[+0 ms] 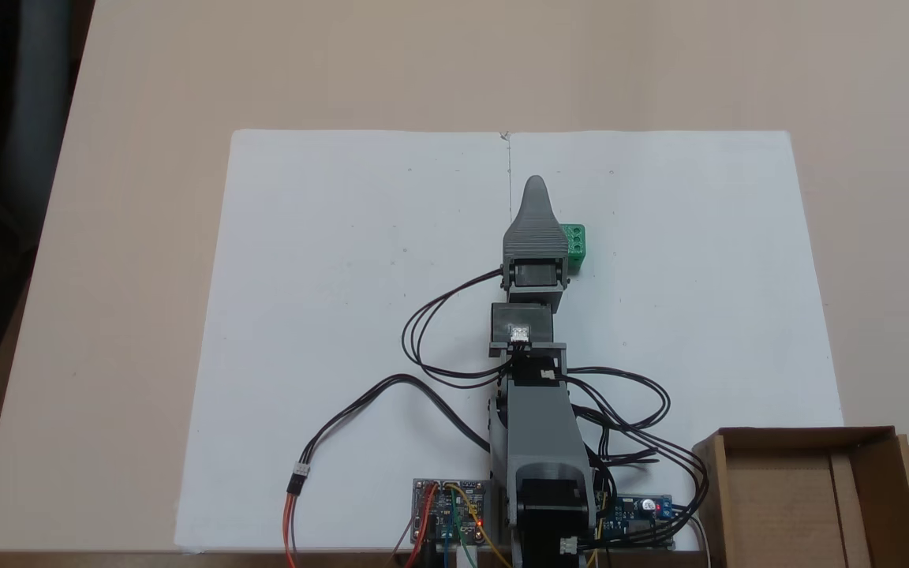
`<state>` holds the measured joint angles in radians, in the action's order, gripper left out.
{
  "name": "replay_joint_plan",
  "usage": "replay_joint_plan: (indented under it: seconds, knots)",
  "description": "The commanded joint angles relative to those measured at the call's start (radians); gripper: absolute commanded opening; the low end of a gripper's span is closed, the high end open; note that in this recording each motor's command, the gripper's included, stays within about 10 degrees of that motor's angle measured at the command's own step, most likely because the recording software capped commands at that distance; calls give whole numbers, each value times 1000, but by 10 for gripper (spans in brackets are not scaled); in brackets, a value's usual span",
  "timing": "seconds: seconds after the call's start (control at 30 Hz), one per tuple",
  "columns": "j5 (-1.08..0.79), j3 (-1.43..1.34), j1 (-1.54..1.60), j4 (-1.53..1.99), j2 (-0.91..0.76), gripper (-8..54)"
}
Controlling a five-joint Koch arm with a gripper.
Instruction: Grasp a green dice and put it in the bin.
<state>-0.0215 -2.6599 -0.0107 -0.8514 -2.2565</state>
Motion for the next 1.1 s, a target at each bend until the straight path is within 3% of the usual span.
replay_joint_plan:
  seconds: [0.0, 0.67, 0.7, 0.83, 0.9, 1.07]
  knots:
    - [-64, -175, -54, -175, -110, 452]
    - [-72, -175, -49, -175, -110, 444]
    - [-152, -175, -55, -175, -112, 420]
    - [-291, -175, -61, -175, -112, 419]
    - [-308, 48, -91, -175, -115, 419]
    - [-295, 437, -92, 342, -118, 437]
